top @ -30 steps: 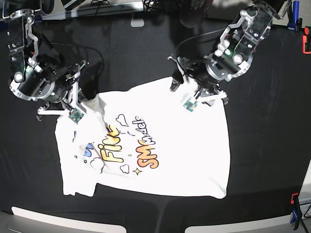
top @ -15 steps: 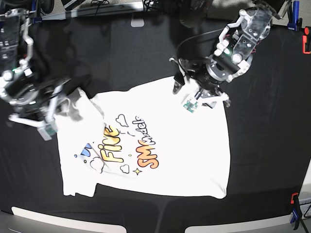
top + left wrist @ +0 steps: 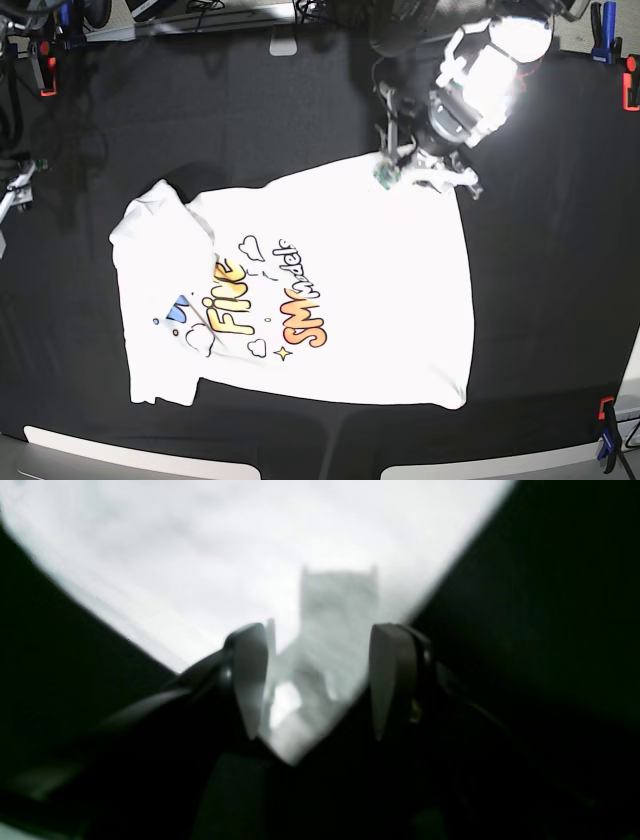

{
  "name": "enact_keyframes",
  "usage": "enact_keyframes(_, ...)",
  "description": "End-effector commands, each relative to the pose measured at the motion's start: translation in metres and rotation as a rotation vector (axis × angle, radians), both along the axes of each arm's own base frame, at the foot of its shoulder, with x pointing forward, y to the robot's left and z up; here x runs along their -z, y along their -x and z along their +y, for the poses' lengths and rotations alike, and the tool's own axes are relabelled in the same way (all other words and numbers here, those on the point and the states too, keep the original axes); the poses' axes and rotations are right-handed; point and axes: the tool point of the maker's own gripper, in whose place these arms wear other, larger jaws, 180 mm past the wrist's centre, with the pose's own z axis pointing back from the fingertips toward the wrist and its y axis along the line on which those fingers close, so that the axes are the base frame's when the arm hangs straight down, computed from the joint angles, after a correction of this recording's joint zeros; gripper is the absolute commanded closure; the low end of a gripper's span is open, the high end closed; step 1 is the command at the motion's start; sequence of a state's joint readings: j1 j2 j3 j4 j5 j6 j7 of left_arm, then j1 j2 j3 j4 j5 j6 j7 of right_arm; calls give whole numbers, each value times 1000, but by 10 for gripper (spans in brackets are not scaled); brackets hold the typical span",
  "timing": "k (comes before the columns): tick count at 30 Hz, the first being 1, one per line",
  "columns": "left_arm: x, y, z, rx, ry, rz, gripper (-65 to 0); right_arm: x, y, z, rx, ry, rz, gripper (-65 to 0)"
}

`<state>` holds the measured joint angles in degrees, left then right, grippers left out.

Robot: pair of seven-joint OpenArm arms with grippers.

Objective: Layout the t-shirt on the table in an organized manner, then fold the t-shirt properly
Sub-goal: 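Grasp the collar edge with the left gripper and pull it away from the hem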

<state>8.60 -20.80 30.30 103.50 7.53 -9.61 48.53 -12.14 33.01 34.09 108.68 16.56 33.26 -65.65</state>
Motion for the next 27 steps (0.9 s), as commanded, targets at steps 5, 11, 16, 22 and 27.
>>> enact_keyframes(5, -3, 9, -7, 54, 8, -64, -305, -11, -4, -2, -21, 22, -23, -325)
enact_keyframes(11, 13, 8, 20, 17, -126, -92, -305, -11, -4, -2, -21, 22, -23, -325)
enact_keyframes(16, 41, 17, 56, -15, -265, -39, -305, -11, -4, -2, -21, 21, -23, -325)
enact_keyframes(22, 35, 5, 74, -52, -357, -116, -139, -11, -4, -2, -22, 19, -24, -325)
enact_keyframes(27, 21, -2, 85, -65, -447, -165, 0, -11, -4, -2, -22, 18, -24, -325)
